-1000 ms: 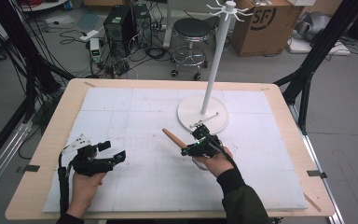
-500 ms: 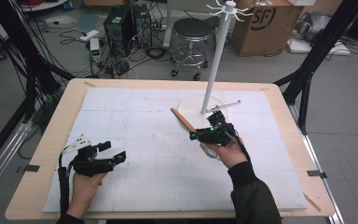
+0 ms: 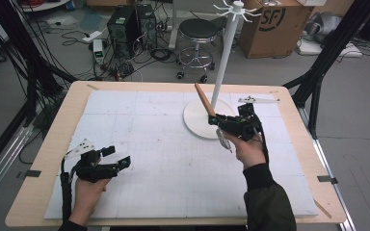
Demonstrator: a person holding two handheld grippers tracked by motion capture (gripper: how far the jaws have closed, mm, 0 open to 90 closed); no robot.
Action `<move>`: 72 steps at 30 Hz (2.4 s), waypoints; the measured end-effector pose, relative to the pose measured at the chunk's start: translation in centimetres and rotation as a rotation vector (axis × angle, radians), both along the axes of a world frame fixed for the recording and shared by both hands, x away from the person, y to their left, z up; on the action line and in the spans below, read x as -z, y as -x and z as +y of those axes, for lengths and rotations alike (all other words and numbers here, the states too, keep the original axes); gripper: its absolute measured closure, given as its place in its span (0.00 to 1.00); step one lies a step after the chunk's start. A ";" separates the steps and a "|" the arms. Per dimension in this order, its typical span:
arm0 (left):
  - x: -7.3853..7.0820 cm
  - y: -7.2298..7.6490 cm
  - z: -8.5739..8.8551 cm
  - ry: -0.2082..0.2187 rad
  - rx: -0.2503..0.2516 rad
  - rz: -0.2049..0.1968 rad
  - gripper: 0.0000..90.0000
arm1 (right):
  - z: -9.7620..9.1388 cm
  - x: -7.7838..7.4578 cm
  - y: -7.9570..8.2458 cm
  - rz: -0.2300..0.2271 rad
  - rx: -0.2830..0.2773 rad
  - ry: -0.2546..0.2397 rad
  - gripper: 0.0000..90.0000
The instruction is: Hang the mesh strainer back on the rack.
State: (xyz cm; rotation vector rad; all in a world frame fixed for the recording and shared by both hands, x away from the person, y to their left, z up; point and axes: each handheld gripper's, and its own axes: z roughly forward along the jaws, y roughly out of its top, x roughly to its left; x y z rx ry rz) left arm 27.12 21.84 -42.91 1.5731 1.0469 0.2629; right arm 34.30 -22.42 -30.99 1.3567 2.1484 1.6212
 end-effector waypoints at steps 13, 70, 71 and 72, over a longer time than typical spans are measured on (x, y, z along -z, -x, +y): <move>0.0 0.0 0.0 -0.009 0.004 0.001 0.11 | -1.1 -1.0 0.2 -0.127 0.096 -0.077 0.79; 0.1 -0.1 -0.7 -0.001 0.011 -0.013 0.12 | -5.8 -6.6 -1.1 -0.416 0.357 -0.272 0.79; 0.2 -0.1 -0.6 -0.002 0.012 -0.012 0.12 | -5.9 -6.8 -1.3 -0.416 0.356 -0.275 0.79; 0.2 -0.1 -0.6 -0.002 0.013 -0.012 0.12 | -6.0 -6.9 -1.4 -0.412 0.356 -0.274 0.79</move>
